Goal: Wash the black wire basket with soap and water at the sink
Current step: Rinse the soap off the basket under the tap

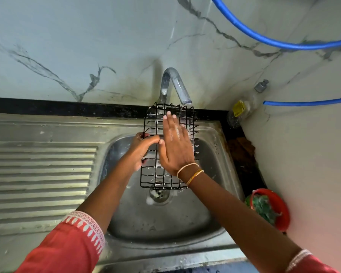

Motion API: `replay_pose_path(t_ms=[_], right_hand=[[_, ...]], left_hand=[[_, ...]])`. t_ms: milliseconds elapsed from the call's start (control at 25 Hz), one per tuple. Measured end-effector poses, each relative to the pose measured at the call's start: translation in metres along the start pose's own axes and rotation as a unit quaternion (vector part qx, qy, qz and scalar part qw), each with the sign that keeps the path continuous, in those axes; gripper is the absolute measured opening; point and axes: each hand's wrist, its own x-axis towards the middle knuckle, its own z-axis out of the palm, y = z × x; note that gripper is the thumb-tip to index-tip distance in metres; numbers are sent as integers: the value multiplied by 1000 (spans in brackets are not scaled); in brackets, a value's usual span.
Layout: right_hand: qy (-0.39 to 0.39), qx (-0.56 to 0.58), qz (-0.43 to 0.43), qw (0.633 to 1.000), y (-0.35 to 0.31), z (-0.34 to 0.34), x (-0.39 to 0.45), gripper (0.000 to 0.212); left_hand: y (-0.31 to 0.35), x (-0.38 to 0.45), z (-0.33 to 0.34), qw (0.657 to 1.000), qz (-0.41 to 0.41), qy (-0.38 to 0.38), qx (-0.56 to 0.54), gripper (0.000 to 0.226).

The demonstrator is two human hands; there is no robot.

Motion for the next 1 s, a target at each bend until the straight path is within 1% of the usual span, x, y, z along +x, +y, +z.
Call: replay_pose_path(t_ms=[40, 80, 160, 200, 240, 320, 360, 400, 440, 480, 520, 560, 600, 640, 680, 720, 760, 800, 840, 880, 920, 960, 1000], right_hand=[[-10, -19, -36, 999, 10, 0, 0, 74], [-11, -22, -22, 999, 25, -1, 7, 75], [28, 5, 128, 991, 39, -4, 22, 72], [33, 22, 173, 984, 32, -5, 25, 71], [27, 22, 153, 988, 17, -4, 23, 70], [0, -10, 2, 1000, 1, 3, 8, 68], [-14, -21, -50, 998, 9, 3, 4, 68], [-17, -27, -56, 998, 25, 0, 8, 68], [-5, -24, 2, 1000, 41, -2, 16, 68], [15, -21, 83, 996, 50, -4, 22, 69], [17, -10, 133, 991, 47, -6, 24, 70], [8, -6, 118, 993, 36, -5, 21, 69], [-4, -11, 40, 999, 20, -2, 13, 69], [-20, -12, -57, 998, 12, 1, 1, 67], [-36, -18, -126, 991, 15, 1, -6, 66], [-38, -24, -151, 988, 26, -3, -5, 65], [-23, -26, -117, 993, 39, -5, 3, 64], [-2, -21, -25, 999, 52, -5, 12, 63], [19, -17, 77, 997, 57, -7, 19, 64], [21, -10, 140, 990, 56, -7, 24, 67], [9, -14, 138, 990, 48, -6, 26, 70], [-7, -29, 77, 997, 40, -3, 22, 71], [-24, -49, -1, 999, 40, -1, 17, 71]], left_hand=[[-1, -2, -1, 1000, -5, -2, 1, 30], [-3, -1, -3, 1000, -4, -8, -1, 36], [-5, 0, -1, 1000, -6, -16, 2, 53], [-5, -1, 1, 1000, -9, -16, 6, 55], [-5, -1, 2, 1000, -13, -19, 6, 50], [-7, 0, -2, 1000, -23, -14, 5, 36], [-9, 0, -5, 1000, -23, -16, 5, 37], [-12, 1, -9, 1000, -22, -18, 7, 41], [-13, 1, -12, 999, -20, -24, 17, 46], [-14, 1, -12, 999, -21, -33, 30, 50], [-15, 1, -11, 998, -23, -38, 40, 53], [-14, 1, -9, 998, -22, -44, 45, 54], [-13, 1, -6, 998, -21, -47, 44, 56], [-13, 1, -5, 998, -21, -48, 38, 56], [-13, 2, -5, 998, -21, -49, 38, 56], [-13, 2, -5, 998, -18, -53, 42, 55], [-12, 2, -4, 997, -16, -61, 52, 54], [-13, 2, -2, 995, -17, -70, 67, 54], [-13, 1, 1, 994, -19, -76, 83, 54], [-14, 0, 4, 993, -18, -78, 92, 54], [-14, -1, 6, 992, -18, -75, 96, 53], [-16, -1, 6, 993, -19, -70, 90, 51], [-17, 1, 3, 994, -19, -64, 81, 49]])
